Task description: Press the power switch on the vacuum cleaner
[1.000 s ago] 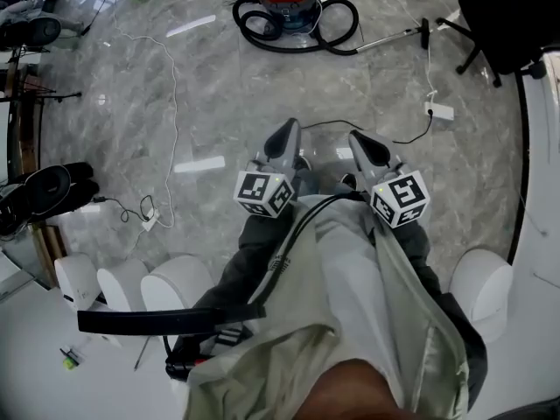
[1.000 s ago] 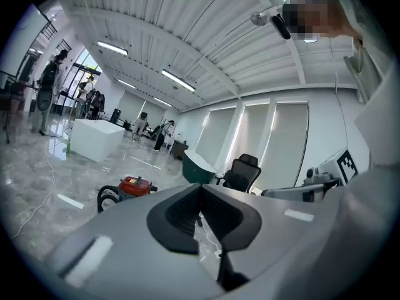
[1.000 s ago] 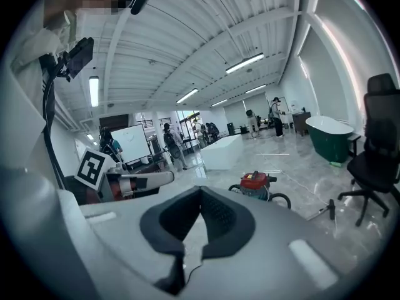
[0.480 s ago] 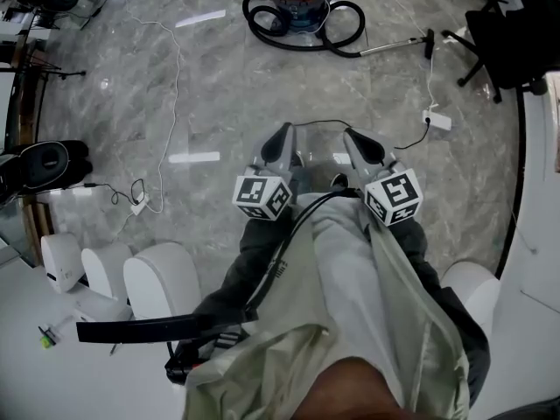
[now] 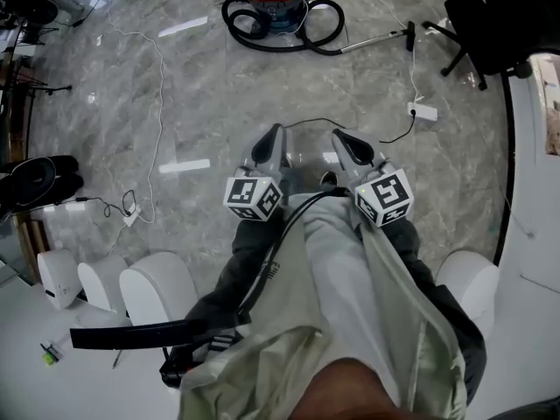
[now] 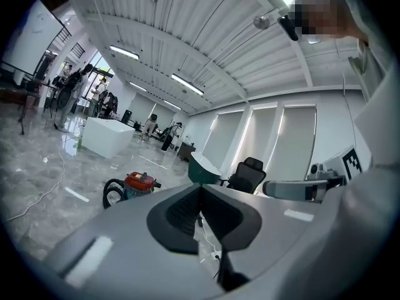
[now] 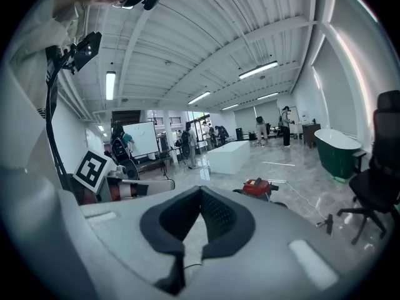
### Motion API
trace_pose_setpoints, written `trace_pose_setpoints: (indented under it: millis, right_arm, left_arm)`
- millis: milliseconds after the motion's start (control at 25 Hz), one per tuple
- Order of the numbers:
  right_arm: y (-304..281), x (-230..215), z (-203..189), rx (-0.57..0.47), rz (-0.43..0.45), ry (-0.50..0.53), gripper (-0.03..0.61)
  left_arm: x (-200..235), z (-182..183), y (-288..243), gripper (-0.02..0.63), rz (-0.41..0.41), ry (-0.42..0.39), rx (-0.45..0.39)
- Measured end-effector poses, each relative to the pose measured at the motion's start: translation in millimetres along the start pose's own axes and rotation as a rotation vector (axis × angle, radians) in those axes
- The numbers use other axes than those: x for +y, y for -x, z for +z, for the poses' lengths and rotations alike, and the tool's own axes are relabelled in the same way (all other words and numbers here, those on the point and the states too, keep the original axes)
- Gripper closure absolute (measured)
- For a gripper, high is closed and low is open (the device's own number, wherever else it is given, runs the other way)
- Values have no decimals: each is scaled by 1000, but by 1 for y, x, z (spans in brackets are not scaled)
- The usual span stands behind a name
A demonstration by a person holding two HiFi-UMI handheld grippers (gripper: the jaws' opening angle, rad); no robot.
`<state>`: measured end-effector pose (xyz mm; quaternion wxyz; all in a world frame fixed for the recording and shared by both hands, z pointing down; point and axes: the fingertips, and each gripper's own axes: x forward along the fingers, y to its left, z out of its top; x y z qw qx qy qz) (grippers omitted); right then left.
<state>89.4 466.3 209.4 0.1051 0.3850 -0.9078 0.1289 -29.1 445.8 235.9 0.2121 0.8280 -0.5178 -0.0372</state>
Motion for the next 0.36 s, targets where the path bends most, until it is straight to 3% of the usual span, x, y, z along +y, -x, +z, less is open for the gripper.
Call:
trace_pose_setpoints:
  millis: [360]
  right_arm:
    - [2,-7,0,-10,-19,8,578]
  left_arm:
    - [-2,-7,-10,609,-23,5,19]
